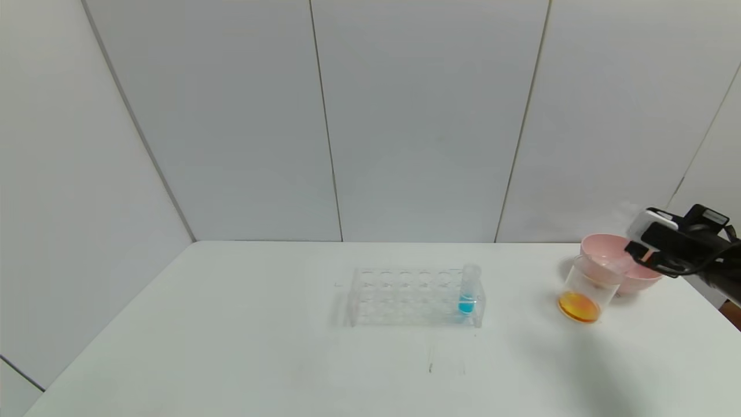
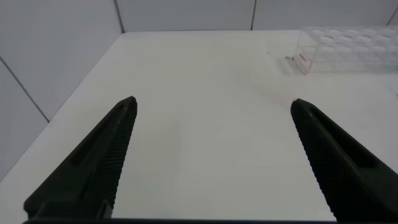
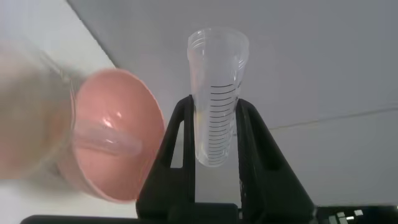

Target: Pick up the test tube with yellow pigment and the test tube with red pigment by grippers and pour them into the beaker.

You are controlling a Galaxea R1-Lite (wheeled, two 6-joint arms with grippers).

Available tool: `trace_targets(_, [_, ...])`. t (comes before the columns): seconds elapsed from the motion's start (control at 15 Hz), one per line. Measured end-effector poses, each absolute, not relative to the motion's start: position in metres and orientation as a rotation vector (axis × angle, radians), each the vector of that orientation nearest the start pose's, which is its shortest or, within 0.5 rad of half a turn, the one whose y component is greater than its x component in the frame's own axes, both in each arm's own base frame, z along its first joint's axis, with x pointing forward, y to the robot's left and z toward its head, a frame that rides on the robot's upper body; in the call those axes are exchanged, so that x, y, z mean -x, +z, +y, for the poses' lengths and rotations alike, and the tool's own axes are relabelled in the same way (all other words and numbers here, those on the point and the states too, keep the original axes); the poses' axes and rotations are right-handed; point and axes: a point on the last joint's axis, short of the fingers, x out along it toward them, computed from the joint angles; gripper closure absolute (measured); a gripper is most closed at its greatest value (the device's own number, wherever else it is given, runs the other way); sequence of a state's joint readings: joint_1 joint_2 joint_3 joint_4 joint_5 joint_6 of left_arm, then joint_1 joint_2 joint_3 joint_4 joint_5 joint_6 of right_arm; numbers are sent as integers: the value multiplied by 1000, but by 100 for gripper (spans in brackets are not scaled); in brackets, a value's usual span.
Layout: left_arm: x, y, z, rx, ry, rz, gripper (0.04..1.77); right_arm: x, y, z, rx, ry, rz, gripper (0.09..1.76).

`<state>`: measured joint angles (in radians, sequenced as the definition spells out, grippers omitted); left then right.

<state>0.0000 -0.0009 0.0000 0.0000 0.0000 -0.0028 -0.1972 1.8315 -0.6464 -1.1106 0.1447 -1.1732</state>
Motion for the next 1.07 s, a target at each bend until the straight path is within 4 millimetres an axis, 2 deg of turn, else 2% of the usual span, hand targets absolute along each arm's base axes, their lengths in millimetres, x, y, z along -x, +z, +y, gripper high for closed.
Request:
trace_targets(0.33, [23, 75, 0, 3, 0, 0, 5, -328, 148, -63, 481, -53, 70, 138])
trace_targets(0.47, [23, 75, 0, 3, 0, -1, 5, -335, 138, -68, 314, -117, 80, 138])
trace_targets(0.53, [23, 75, 0, 3, 0, -1, 5, -337, 133, -69, 262, -140, 77, 138])
trace_targets(0.8, [23, 75, 0, 2, 0, -1, 5, -343, 118, -72, 194, -153, 87, 93])
trace_targets(1.07, [23, 75, 0, 3, 0, -1, 5, -343, 125, -73, 172, -160, 60, 60])
